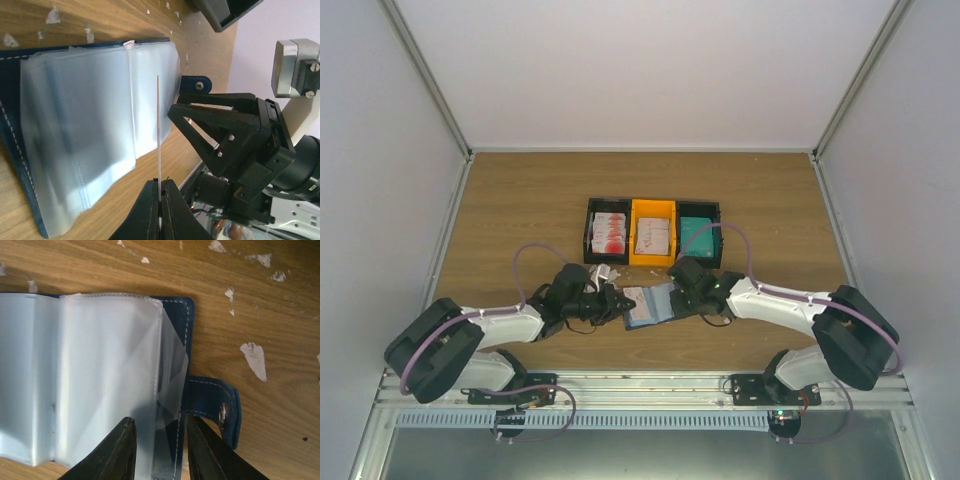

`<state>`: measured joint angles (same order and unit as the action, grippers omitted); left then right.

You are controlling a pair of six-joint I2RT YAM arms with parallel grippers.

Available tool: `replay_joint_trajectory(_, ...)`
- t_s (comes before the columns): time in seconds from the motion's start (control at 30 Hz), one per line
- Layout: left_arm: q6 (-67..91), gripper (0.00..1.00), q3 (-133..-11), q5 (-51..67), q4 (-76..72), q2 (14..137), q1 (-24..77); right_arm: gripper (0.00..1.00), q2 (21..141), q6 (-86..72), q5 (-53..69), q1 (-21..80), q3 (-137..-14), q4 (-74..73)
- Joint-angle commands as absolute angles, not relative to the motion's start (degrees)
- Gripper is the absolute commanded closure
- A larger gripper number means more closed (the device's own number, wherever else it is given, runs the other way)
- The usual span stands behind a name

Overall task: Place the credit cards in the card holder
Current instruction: Insert the credit card into the card holder.

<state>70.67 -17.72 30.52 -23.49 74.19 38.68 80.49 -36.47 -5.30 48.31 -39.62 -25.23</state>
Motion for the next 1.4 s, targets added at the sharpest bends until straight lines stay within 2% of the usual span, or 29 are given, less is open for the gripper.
replay_joint_trajectory(0.0, 65.13, 1.0, -18.86, 29.35, -31.75, 77.19, 39.87, 0.7, 81.24, -37.33, -7.54, 48.91, -38.26, -24.9)
replay_joint_trajectory(0.33, 62.04, 1.0, -20.33, 28.53, -37.56, 84.28, 40.12, 0.71, 83.21, -37.27, -8.48, 48.96, -37.42, -26.03)
replay_joint_trajectory(0.8, 69.81, 1.0, -20.21, 27.45, -48.55, 97.02, 42.14, 0.77, 85.22, -39.19, -7.53, 48.96, -36.94, -25.58)
replay_joint_trajectory(1.37, 70.85, 1.0, -21.91, 27.33, -50.08, 100.63, 42.58, 0.75, 83.11, -40.86, -5.74, 48.96, -36.16, -24.57)
